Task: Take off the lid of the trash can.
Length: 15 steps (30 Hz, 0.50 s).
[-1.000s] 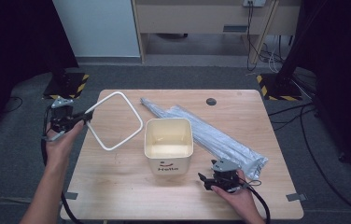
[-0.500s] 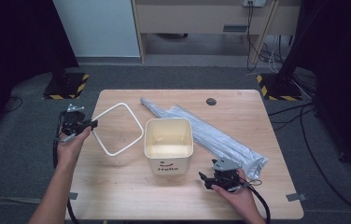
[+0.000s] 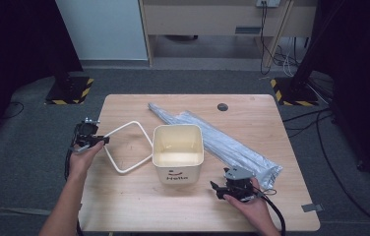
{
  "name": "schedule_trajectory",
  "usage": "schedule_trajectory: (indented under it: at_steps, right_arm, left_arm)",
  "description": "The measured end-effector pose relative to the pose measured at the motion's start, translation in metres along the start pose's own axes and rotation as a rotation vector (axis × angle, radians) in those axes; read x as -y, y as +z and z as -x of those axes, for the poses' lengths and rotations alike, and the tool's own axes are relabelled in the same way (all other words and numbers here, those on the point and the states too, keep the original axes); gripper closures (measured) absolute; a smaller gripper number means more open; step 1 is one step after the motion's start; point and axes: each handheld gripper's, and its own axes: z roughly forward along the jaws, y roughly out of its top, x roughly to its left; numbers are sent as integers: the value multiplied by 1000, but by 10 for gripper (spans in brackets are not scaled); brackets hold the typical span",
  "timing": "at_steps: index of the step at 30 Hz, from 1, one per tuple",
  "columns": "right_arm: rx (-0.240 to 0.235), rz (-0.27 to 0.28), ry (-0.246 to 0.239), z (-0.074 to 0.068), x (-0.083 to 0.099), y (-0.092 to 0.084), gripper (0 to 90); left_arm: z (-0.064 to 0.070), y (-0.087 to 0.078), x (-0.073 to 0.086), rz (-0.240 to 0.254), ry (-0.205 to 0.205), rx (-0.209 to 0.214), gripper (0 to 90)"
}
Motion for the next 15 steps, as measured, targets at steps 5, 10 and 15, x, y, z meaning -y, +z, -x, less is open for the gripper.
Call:
schedule_trajectory:
  at_steps: [5,10,15]
  right_arm:
    - [1,-6,3,-1,0,0,270]
    - [-1,-9,6,-1,0,1,270]
    - [-1,-13,0,-2,1,2,270]
  left_arm:
    - [3,13,5,-48,9,37,742]
    - [7,19,9,-56,22,21,741]
    - [9,21,11,-45,26,20,741]
